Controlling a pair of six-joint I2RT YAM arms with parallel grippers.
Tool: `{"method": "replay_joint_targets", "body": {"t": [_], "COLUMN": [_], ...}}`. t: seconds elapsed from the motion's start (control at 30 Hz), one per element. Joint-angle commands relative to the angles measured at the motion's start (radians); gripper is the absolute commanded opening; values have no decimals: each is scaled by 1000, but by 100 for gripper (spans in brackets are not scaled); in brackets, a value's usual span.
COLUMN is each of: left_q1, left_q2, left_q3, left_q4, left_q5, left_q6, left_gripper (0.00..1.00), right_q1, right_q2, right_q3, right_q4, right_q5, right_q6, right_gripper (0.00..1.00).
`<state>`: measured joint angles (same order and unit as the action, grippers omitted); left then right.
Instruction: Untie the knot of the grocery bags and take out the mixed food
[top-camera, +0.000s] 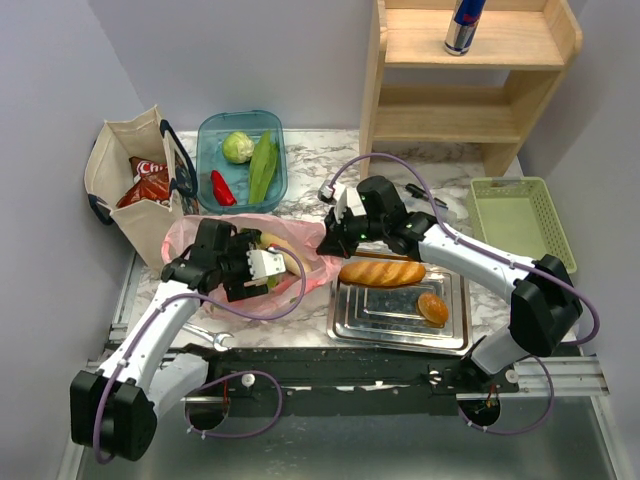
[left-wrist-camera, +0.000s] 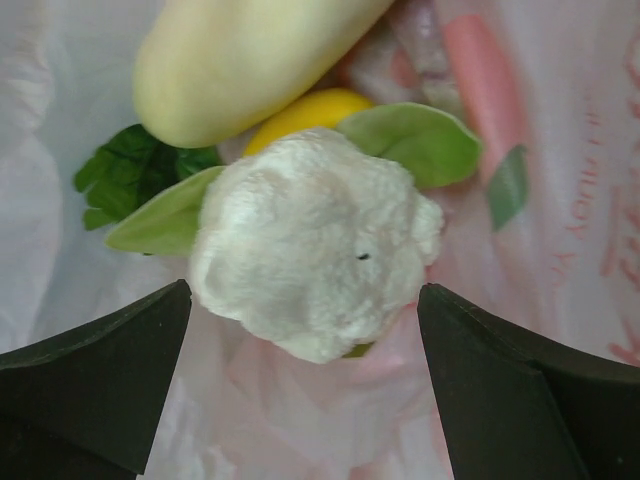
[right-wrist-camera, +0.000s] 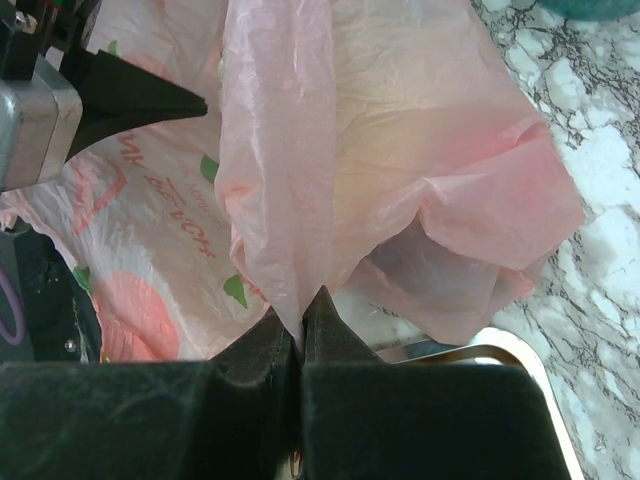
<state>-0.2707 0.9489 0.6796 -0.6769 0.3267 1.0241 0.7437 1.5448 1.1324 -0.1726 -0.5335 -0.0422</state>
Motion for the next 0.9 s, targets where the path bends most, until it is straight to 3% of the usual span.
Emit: {"method": "replay_joint_targets", "body": {"t": [0.0, 0.37, 0.5, 0.57, 0.6, 0.8, 0.87], "left_q1": [-7, -9, -2, -2, -2, -4, -5], "left_q2": [35, 328, 388, 403, 408, 299, 220], "left_q3": [2, 43, 33, 48, 62, 151, 176], "left_q4": [142, 140, 62, 4, -27, -212, -242], "left_q5": [-63, -105, -111, -94, -87, 56, 133], "left_q6": [87, 131, 165, 152, 142, 125, 123], "left_gripper": [98, 99, 98, 94, 88, 34, 5], "right_q1": [-7, -7, -8, -7, -8, -12, -15], "right_q2": [-11, 45, 54, 52, 51, 37, 33], "right_q3": [12, 69, 76, 76, 72, 57, 51], "right_q4": [7, -45, -53, -57, -57, -64, -61], "right_q5": [2, -13, -10, -10, -8, -10, -10], "right_q6": [-5, -65, -79, -86, -88, -99, -103], "right_gripper": [1, 1, 1, 1, 1, 1, 1]}}
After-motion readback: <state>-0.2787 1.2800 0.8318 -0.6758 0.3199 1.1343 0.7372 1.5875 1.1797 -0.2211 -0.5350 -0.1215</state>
